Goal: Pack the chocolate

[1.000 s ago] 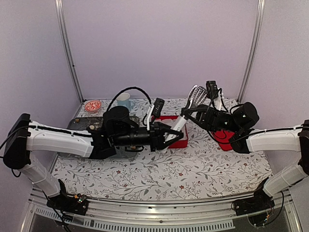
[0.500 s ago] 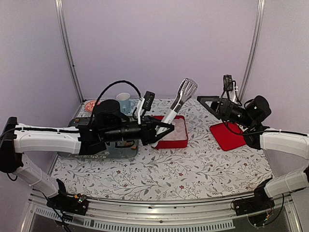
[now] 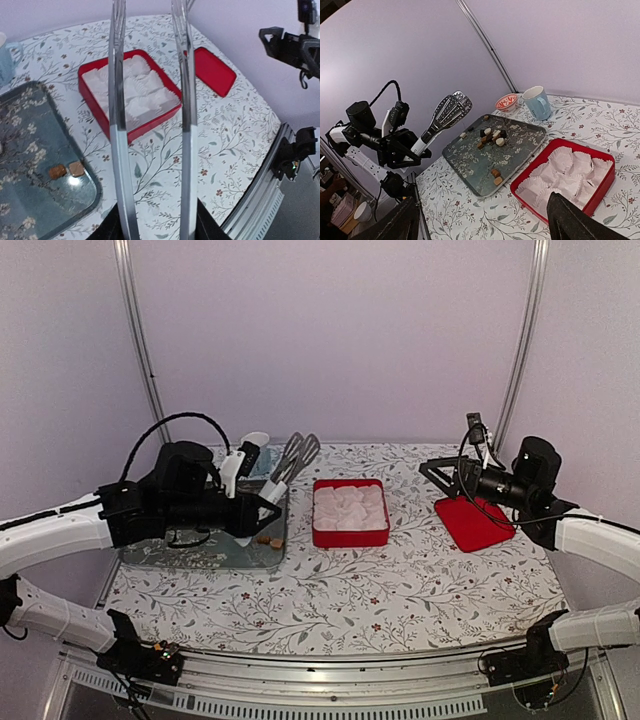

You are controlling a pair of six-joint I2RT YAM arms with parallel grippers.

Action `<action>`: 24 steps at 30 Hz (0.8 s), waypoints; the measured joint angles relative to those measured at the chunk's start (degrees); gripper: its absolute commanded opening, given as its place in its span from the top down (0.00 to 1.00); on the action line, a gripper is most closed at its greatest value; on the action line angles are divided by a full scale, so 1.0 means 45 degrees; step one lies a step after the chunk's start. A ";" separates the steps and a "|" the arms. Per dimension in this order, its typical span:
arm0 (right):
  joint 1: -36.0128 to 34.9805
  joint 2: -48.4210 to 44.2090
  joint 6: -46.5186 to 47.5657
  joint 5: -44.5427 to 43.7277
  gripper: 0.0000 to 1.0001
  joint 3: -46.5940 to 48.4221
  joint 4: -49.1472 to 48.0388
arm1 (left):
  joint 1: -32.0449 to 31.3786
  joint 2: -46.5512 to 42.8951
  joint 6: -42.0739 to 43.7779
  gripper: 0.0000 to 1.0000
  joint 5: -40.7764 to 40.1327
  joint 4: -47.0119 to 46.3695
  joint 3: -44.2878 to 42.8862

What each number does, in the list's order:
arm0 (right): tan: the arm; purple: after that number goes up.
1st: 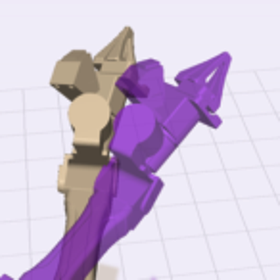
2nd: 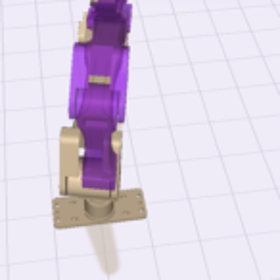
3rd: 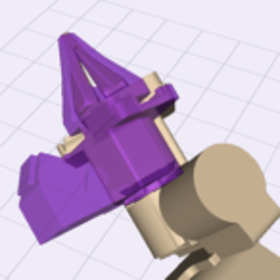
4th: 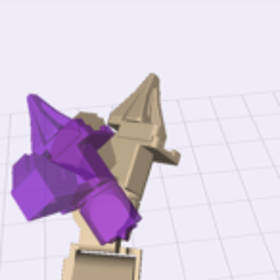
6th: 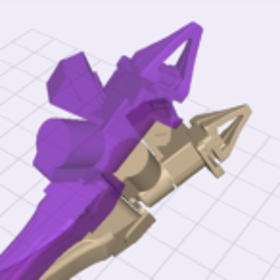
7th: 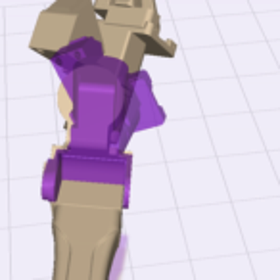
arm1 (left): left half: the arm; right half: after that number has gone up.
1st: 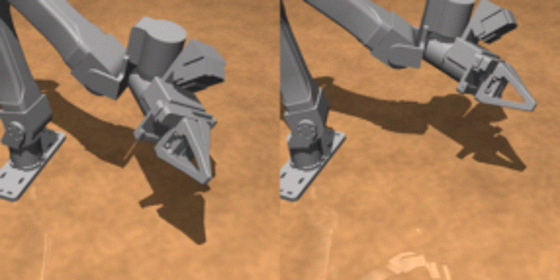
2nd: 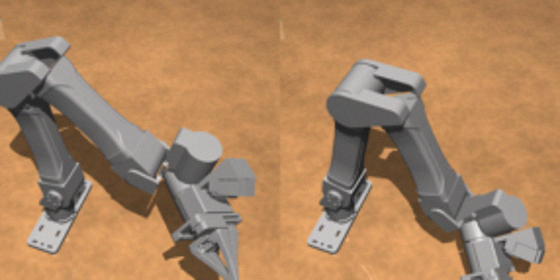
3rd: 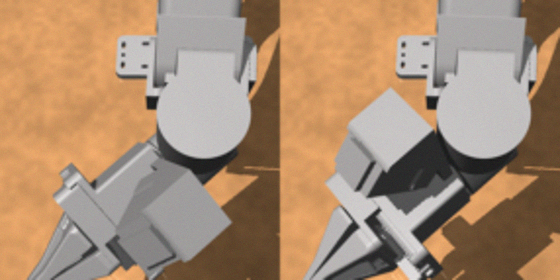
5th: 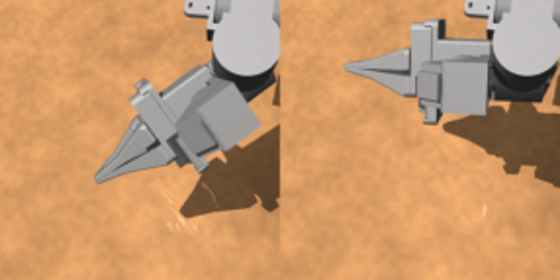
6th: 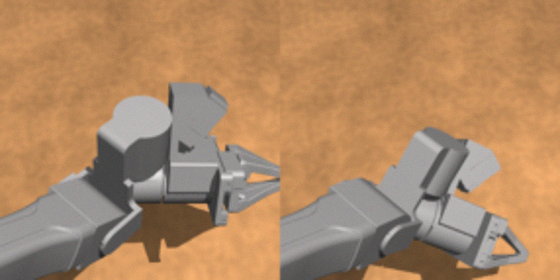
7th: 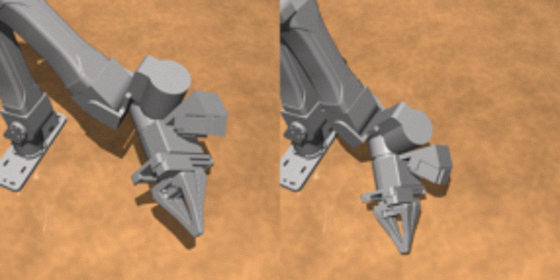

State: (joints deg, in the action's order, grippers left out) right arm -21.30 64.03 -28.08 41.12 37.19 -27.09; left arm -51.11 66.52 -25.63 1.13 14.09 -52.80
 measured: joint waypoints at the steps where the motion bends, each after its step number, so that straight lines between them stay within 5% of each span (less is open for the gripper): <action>1: 0.0000 0.0000 0.0189 -0.0034 0.09 -0.0039 0.0204 | 0.0253 -0.0151 -0.0029 0.63 -0.0087 0.0563 0.0112; 11: 0.0024 0.0000 0.1379 -0.0121 0.08 -0.0253 0.1370 | 0.3560 -0.0942 -0.0170 0.64 -0.0510 0.4619 0.0539; 24: 0.0073 0.0000 0.1710 -0.0126 0.08 -0.0806 0.1467 | 0.5814 0.0534 -0.0223 0.63 0.0452 0.4813 0.1666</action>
State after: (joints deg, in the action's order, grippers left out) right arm -20.97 64.03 -20.38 40.56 33.56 -20.49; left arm -24.95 68.93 -26.63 3.16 35.75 -45.30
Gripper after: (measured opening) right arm 0.920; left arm 0.369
